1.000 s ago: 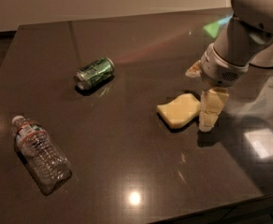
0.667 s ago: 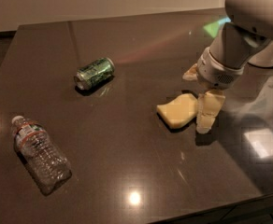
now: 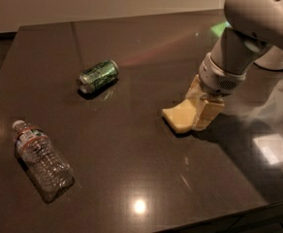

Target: Move sponge near water bottle

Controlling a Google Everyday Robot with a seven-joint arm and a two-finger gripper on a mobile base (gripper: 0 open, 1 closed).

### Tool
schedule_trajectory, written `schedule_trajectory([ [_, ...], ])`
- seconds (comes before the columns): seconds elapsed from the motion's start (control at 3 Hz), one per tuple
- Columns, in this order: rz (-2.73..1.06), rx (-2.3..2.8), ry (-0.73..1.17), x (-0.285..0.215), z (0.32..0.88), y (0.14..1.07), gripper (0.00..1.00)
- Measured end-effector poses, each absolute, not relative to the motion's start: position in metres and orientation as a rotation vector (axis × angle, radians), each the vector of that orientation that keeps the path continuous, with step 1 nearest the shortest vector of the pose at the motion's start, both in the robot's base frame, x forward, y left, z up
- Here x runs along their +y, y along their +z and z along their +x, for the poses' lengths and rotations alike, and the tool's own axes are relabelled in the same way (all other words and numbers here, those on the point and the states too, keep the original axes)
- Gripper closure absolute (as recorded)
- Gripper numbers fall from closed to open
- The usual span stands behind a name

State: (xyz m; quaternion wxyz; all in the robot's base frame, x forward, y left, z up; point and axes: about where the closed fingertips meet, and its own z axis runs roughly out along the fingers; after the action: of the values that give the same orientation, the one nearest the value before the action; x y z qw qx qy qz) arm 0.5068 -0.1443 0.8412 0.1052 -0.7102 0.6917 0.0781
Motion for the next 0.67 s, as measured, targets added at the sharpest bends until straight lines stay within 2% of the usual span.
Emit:
schedule_trajectory([
  [0.33,-2.092,2.034,0.217,-0.135,0.504,0.85,0.64],
  [0.67,-2.099,2.012,0.206,-0.108,0.503,0.874,0.95],
])
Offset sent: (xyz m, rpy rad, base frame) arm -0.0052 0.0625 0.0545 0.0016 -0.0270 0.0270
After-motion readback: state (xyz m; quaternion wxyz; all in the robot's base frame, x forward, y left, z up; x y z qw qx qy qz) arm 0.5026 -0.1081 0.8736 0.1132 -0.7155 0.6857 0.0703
